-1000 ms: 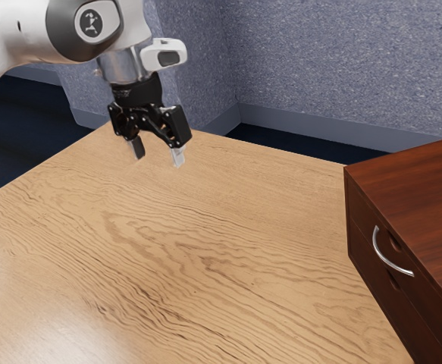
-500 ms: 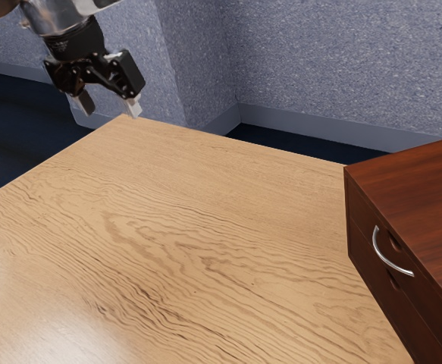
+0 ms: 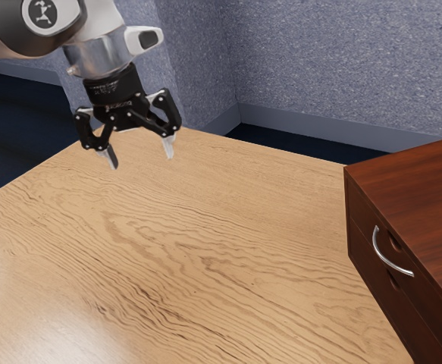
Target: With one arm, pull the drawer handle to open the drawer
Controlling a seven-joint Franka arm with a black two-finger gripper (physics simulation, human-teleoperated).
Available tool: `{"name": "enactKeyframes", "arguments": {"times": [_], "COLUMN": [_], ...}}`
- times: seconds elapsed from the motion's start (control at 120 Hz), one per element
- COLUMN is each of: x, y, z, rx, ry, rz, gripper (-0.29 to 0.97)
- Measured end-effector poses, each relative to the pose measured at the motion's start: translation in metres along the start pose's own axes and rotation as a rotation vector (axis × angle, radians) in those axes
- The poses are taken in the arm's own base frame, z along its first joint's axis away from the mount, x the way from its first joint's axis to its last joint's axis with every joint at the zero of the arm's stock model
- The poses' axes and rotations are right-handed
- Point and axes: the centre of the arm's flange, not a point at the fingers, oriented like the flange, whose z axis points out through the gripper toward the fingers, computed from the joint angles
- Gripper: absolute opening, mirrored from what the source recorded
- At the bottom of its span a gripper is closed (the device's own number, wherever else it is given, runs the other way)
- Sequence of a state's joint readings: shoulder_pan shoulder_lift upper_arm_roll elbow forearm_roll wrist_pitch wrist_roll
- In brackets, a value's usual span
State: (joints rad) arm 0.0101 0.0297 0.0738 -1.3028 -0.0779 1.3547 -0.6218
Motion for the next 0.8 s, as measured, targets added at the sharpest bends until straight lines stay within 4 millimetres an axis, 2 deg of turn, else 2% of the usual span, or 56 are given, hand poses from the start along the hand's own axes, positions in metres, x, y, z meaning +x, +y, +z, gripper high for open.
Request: {"name": "enactKeyframes", "arguments": {"times": [0.117, 0.225, 0.3, 0.358, 0.45, 0.5, 0.567, 0.717, 0.8], "x": [-0.01, -0.026, -0.043, -0.066, -0.118, -0.132, -0.133, -0.112, -0.109], "y": [0.021, 0.056, 0.078, 0.093, 0.134, 0.144, 0.144, 0.144, 0.149], "z": [0.005, 0.055, 0.072, 0.075, 0.084, 0.087, 0.089, 0.101, 0.105], "rx": [-0.087, -0.17, -0.256, -0.316, -0.37, -0.381, -0.388, -0.377, -0.378], "ry": [-0.056, -0.132, -0.145, -0.129, -0.117, -0.099, -0.068, 0.001, 0.029], "rz": [-0.04, -0.051, -0.059, -0.056, 0.007, 0.015, -0.01, -0.071, -0.094], "gripper": [0.67, 0.67, 0.66, 0.64, 0.6, 0.58, 0.56, 0.5, 0.45]}}
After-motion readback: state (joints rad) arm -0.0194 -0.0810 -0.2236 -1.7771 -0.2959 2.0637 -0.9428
